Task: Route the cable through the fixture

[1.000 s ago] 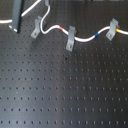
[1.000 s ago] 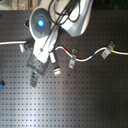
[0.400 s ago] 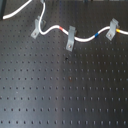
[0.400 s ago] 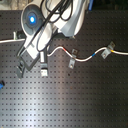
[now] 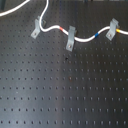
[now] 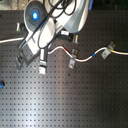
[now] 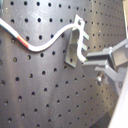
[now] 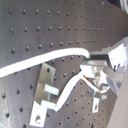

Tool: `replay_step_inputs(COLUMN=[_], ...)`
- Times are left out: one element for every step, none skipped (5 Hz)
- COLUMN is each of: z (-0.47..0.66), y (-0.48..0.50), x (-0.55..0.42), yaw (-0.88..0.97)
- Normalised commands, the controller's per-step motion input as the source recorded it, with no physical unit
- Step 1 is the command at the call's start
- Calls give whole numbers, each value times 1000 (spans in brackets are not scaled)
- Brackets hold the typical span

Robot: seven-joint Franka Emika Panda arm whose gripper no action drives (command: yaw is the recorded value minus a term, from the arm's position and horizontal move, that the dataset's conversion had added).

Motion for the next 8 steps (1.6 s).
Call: replay_step_inputs(z=[-271, 0, 2, 1, -43, -114, -120, -176], y=[-324, 13, 88, 71, 4, -4, -3, -1], x=[-171, 22, -87, -51, -37, -25, -38, -81], yaw=[474, 0, 720, 900, 949, 951, 931, 874])
